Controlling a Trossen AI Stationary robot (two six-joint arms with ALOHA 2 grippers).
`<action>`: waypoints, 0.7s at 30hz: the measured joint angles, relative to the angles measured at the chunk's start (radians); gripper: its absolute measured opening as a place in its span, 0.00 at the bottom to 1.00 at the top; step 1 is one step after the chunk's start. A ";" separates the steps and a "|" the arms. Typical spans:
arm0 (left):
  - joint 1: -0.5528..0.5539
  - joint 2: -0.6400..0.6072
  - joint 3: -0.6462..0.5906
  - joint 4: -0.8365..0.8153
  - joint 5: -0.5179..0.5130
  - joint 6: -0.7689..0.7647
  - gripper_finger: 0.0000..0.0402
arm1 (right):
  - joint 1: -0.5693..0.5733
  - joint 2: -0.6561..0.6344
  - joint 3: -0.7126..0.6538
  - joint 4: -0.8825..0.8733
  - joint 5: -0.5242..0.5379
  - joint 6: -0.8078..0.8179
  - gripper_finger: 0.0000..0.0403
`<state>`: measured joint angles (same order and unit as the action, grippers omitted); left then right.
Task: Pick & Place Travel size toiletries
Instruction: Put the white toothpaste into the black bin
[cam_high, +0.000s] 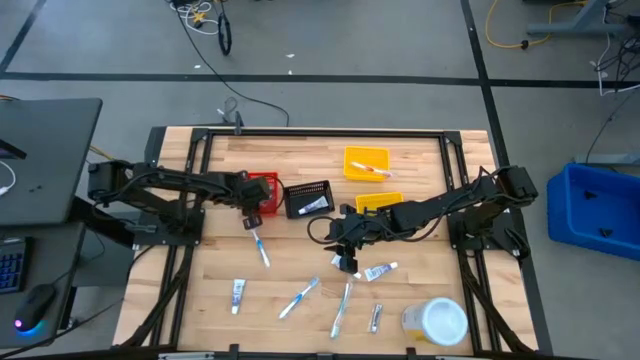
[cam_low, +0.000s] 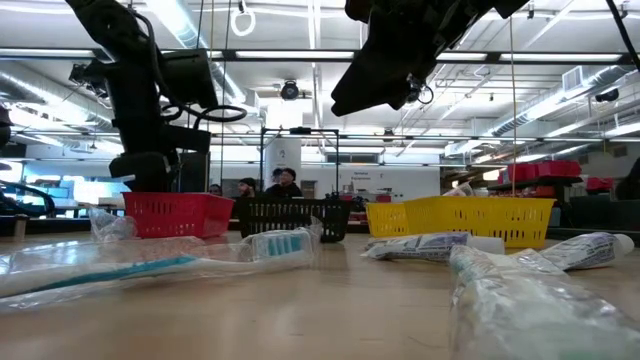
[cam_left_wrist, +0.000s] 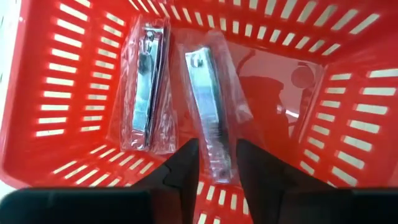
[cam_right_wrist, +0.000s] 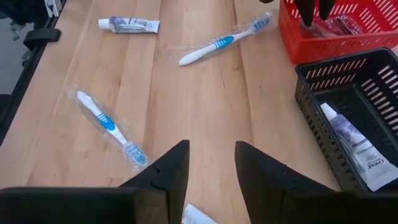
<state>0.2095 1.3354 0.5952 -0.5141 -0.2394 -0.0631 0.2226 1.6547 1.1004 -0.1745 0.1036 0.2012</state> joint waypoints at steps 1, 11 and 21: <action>0.000 0.000 0.004 -0.008 0.002 0.000 0.30 | 0.000 0.000 0.000 0.000 0.000 0.001 0.34; -0.001 -0.022 0.202 -0.257 0.060 0.013 0.30 | 0.016 0.000 0.000 -0.008 -0.003 0.081 0.41; -0.121 -0.166 0.243 -0.103 0.147 0.069 0.29 | 0.051 0.000 0.000 -0.064 -0.004 0.167 0.44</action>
<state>0.0884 1.1693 0.8379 -0.6167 -0.0924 0.0054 0.2740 1.6543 1.1004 -0.2384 0.0998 0.3683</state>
